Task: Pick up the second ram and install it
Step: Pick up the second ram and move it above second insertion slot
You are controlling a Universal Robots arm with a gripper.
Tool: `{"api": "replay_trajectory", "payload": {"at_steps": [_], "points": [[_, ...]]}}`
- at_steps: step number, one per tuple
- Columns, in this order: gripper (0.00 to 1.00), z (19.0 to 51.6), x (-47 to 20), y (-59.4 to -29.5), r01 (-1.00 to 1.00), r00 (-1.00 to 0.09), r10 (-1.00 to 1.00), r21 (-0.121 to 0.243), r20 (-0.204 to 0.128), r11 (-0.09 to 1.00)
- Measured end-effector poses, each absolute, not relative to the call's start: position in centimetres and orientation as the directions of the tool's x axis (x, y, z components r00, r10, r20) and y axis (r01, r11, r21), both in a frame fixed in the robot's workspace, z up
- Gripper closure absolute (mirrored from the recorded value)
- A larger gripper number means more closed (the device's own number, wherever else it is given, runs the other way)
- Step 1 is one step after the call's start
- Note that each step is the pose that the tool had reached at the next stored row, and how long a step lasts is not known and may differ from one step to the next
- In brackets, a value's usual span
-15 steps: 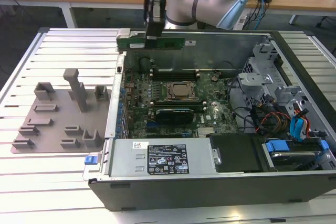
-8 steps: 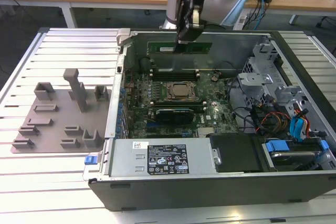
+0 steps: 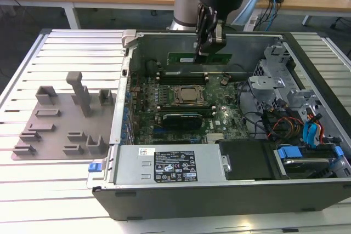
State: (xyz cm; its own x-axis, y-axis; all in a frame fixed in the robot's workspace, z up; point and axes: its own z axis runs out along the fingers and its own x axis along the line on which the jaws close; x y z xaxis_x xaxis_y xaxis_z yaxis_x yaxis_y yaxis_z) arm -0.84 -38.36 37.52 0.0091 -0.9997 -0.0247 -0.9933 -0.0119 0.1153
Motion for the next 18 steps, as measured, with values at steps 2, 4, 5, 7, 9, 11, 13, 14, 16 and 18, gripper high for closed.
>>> {"api": "replay_trajectory", "payload": {"at_steps": [2,4,5,7,9,11,13,14,16,18], "points": [[0.86,37.3,-0.8,-38.4,-0.993,0.001,-1.000,0.115,-0.023,-0.004],[0.86,37.3,-0.8,-38.4,-0.993,0.001,-1.000,0.115,-0.023,-0.004],[0.86,37.3,-0.8,-38.4,-0.994,0.002,-1.000,0.107,-0.023,-0.004],[0.86,37.2,-0.8,-38.4,-0.999,0.003,-1.000,0.051,-0.023,-0.004],[0.86,37.3,-0.8,-38.4,-0.999,0.003,-1.000,0.044,-0.023,-0.004],[0.86,37.1,-0.8,-38.4,-0.999,-0.012,-1.000,0.044,-0.023,0.011],[0.86,36.8,-0.8,-38.4,-0.996,-0.074,-0.997,0.044,-0.022,0.073],[0.86,36.8,-0.8,-38.4,-0.996,-0.075,-0.997,0.044,-0.023,0.074],[0.86,36.6,-0.8,-38.4,-0.996,-0.075,-0.997,0.044,-0.022,0.074],[0.86,35.9,-0.8,-38.4,-0.996,-0.075,-0.997,0.044,-0.022,0.074]]}}
